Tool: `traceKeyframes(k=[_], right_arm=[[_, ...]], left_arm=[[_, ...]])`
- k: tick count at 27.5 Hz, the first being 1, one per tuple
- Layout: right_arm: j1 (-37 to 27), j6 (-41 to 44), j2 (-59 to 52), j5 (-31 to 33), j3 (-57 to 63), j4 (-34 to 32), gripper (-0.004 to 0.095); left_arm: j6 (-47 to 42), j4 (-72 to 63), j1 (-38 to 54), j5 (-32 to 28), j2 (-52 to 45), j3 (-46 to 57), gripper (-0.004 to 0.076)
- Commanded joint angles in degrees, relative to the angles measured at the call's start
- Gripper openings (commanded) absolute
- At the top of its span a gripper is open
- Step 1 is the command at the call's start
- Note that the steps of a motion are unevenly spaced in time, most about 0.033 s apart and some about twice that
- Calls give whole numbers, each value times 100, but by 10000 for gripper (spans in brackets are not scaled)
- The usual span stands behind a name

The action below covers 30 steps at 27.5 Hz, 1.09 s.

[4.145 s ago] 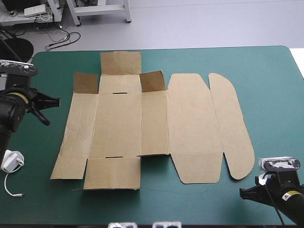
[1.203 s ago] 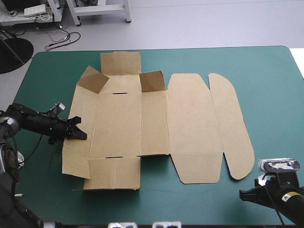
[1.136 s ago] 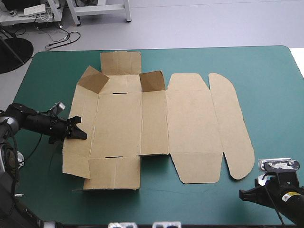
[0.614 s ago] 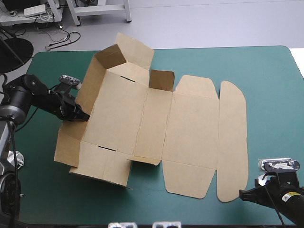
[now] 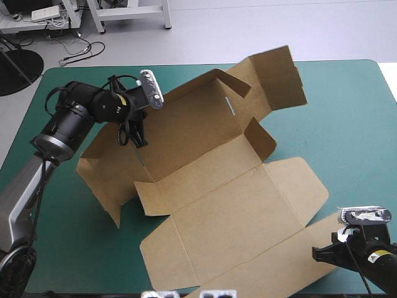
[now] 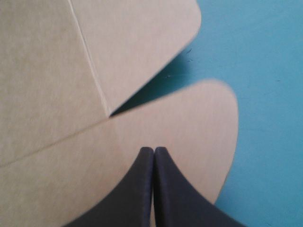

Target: Fold the box

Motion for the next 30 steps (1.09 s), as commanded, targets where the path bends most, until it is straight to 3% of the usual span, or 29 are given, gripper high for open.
traceKeyframes(k=[1, 6, 10, 17, 24, 30], right_arm=[[-1, -29, 31, -308, -153, 277, -20], [-1, -29, 31, -419, -153, 290, -20], [-1, 165, 31, -727, -153, 279, -20], [-1, 470, 51, -936, -229, 279, -20], [-1, 579, 177, -1401, -1106, 239, -20], [-1, 610, 1199, -1308, -2365, 350, -20]], left_arm=[[294, 499, -606, -821, -257, -213, -9], [81, 1755, -1785, -1125, -225, -213, -10], [-1497, 2926, -2289, -976, -89, -75, -10], [-3162, 4581, -2942, -1240, -125, 854, -10], [-5792, 6577, -3462, -1046, -213, 1766, -10], [-6734, 7226, -3651, -1004, -216, 2279, -10]])
